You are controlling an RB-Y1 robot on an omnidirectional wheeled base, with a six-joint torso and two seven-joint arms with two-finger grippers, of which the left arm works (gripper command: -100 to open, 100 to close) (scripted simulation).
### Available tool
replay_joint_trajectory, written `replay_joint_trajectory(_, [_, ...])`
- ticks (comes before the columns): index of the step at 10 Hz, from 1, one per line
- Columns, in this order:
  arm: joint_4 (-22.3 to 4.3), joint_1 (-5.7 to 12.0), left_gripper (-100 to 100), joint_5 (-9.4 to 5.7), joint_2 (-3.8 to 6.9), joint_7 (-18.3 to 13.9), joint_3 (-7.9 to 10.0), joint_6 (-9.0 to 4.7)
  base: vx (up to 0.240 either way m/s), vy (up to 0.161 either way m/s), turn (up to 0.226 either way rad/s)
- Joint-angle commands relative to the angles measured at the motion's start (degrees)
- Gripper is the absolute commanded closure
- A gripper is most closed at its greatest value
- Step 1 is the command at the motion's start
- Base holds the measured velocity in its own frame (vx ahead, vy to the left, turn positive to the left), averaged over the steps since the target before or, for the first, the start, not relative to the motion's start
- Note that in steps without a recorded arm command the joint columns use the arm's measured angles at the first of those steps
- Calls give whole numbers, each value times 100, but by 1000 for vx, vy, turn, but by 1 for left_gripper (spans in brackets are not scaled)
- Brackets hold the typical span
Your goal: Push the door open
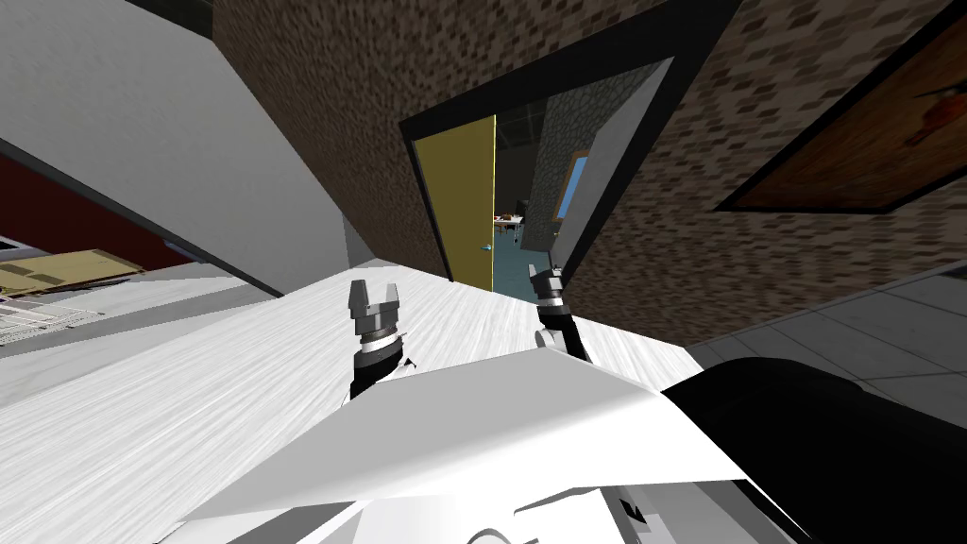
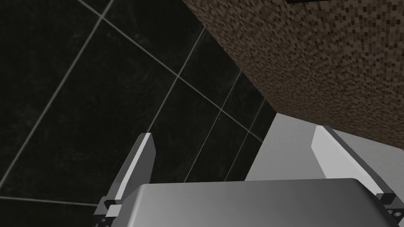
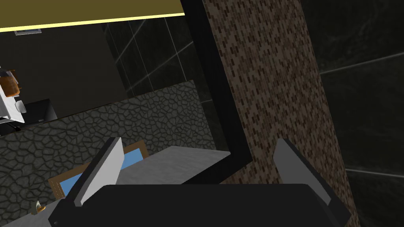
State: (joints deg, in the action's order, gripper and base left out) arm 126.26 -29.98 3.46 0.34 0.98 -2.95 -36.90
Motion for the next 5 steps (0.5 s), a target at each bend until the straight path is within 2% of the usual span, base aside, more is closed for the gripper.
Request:
replay_joint_trajectory(1, [-184, 82, -100, -26, 56, 6, -17, -18, 82, -25, -45])
replay_joint_trajectory(5, [-696, 308, -100, -100, 178, 24, -65, -68, 137, -1, -68])
